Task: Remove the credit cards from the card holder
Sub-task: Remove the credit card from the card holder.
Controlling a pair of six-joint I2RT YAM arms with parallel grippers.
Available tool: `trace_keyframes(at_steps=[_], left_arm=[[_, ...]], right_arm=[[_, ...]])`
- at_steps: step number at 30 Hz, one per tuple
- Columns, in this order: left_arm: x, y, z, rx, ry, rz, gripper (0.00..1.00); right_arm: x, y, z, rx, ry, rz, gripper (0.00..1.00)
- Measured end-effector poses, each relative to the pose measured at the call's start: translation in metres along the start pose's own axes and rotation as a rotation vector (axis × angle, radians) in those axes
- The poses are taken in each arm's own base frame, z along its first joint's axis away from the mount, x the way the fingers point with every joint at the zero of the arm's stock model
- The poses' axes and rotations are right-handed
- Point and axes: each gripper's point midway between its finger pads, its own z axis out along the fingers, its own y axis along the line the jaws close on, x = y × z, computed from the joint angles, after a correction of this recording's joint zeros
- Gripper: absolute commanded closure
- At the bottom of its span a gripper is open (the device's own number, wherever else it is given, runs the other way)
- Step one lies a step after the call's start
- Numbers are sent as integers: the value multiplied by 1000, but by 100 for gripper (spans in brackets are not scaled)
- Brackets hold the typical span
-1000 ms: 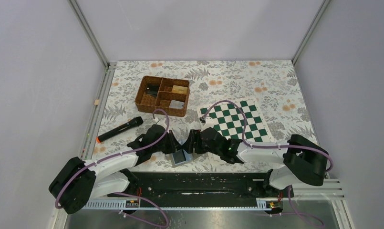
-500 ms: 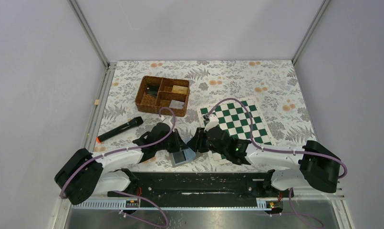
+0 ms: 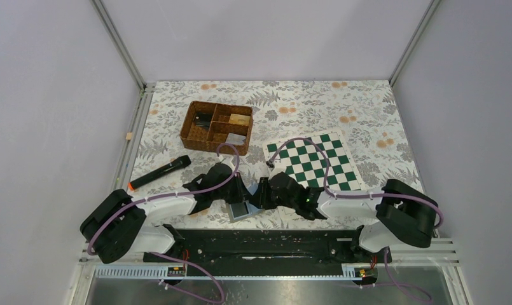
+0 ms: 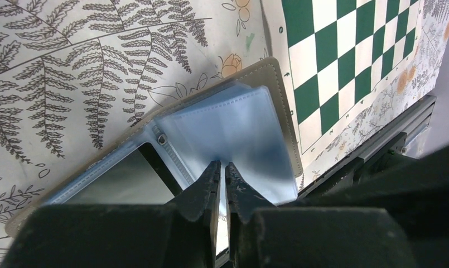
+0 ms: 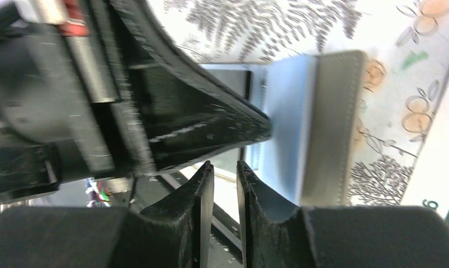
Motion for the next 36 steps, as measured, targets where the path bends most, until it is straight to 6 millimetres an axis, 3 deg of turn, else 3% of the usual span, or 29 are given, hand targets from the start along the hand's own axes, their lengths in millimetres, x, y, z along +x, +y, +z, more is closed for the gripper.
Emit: trace_keyframes(at_steps=[6,11,18,27,36], left_arm=[[3,6,-1,-28,7,-11,91],[-1,7,-13,-58,-9,-12,89],[-10,-1,-36,-52,-59,-7,89],[22,41,-39,-166,14,-31,89],[16,43,-49,-179,-35,-25,89]], right_arm=[[21,-37,10,105,44,28,72],[24,-46,13,138,47,36,72],[25,-45,14,128,55,39,69],[23,-20,23,11,97,60,66],[30,-25,37,-16,170,94,66]])
